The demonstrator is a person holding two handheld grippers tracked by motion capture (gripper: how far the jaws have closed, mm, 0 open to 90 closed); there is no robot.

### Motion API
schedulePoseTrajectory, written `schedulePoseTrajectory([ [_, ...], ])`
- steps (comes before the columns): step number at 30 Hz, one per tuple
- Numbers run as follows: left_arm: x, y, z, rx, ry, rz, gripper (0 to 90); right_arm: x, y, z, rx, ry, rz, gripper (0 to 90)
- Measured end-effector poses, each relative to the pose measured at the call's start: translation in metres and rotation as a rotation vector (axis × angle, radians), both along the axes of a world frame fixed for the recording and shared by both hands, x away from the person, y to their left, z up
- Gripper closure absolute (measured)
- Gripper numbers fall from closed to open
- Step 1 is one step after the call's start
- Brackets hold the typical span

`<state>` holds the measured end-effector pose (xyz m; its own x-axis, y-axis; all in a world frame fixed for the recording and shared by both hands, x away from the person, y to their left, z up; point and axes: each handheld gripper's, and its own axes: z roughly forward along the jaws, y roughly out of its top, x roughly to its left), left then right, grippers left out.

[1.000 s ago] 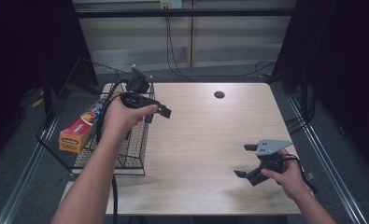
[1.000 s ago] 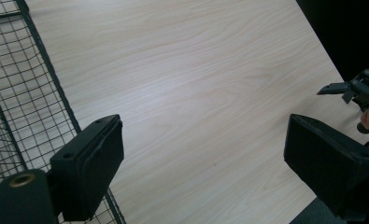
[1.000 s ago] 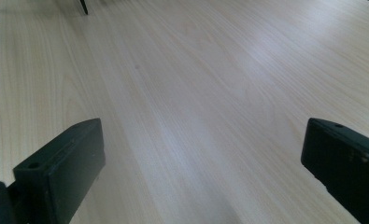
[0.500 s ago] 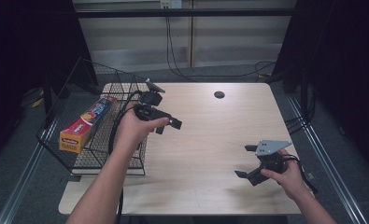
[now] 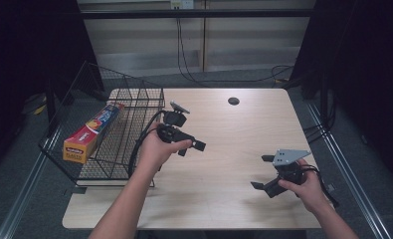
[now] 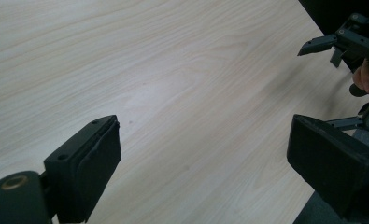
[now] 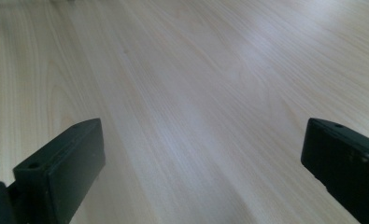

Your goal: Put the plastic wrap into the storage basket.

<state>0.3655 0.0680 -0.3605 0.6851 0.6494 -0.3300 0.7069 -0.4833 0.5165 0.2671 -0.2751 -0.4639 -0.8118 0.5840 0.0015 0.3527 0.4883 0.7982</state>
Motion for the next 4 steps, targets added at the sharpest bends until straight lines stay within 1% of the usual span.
schedulePoseTrajectory([
  [2,-0.0016,-0.0029,-0.0041,0.004,0.000,-0.006,9.6,0.0008,-0.0007,-0.0006,-0.004,-0.001,-0.001,0.0],
  [3,-0.0020,-0.0040,-0.0061,0.004,0.003,-0.018,9.5,0.0007,-0.0005,-0.0010,-0.008,-0.001,-0.010,0.0],
  [4,-0.0029,-0.0054,-0.0075,0.006,-0.002,-0.020,9.4,0.0008,-0.0007,-0.0016,-0.005,0.002,-0.009,0.0],
])
